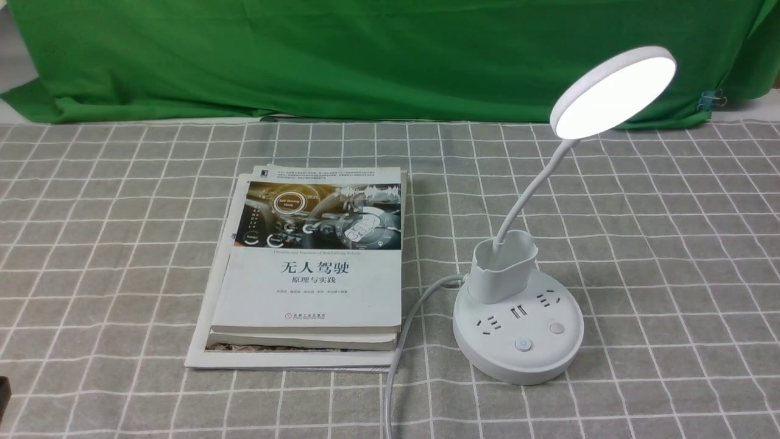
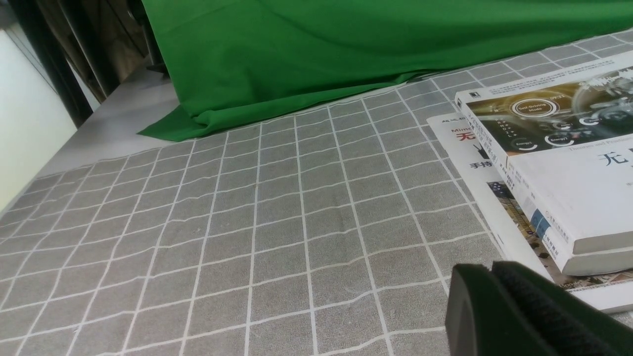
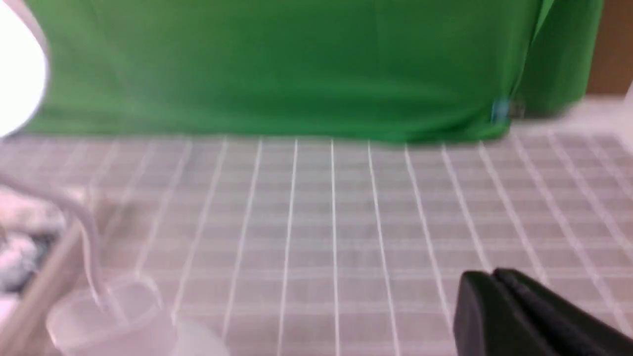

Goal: Turn off the desk lamp on the grey coffee tablecloth by hand.
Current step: 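Press the power button on the lamp base to turn the lamp off with the right gripper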

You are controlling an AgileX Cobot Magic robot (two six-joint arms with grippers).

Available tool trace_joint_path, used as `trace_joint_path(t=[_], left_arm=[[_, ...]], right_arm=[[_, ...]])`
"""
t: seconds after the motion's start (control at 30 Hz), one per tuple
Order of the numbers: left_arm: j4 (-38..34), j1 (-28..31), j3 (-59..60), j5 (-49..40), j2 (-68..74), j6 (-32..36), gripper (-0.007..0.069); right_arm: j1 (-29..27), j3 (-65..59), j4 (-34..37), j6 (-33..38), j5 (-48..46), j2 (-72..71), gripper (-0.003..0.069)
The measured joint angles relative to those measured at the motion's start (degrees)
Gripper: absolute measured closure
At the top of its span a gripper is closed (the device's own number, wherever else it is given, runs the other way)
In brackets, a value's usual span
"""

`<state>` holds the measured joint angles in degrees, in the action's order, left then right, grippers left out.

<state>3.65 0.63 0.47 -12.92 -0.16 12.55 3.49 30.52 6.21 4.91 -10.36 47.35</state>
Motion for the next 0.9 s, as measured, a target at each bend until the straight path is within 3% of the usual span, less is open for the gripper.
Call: trace_joint_path(t=[0.17,0.37,0.73,0.9], left_arm=[[0.0,0.0,0.0,0.0,0.0,0.0,0.0606],[0.0,0.0,0.0,0.0,0.0,0.0,0.0606],[0.0,0.0,0.0,0.0,0.0,0.01,0.0606],[0.0,0.0,0.0,0.0,0.0,0.01,0.0606]], right_arm=[[0.06,0.04,0.25,-4.91,-6.09,10.51,0.0564],[3.74,4.73,4.21,-0.23,-16.38,22.09,0.0536],[16.83,19.37,4.95,3.47,-23.41,38.43,0.0605],[18.57,24.09,4.53,3.42,-23.8,44.99,0.0613]])
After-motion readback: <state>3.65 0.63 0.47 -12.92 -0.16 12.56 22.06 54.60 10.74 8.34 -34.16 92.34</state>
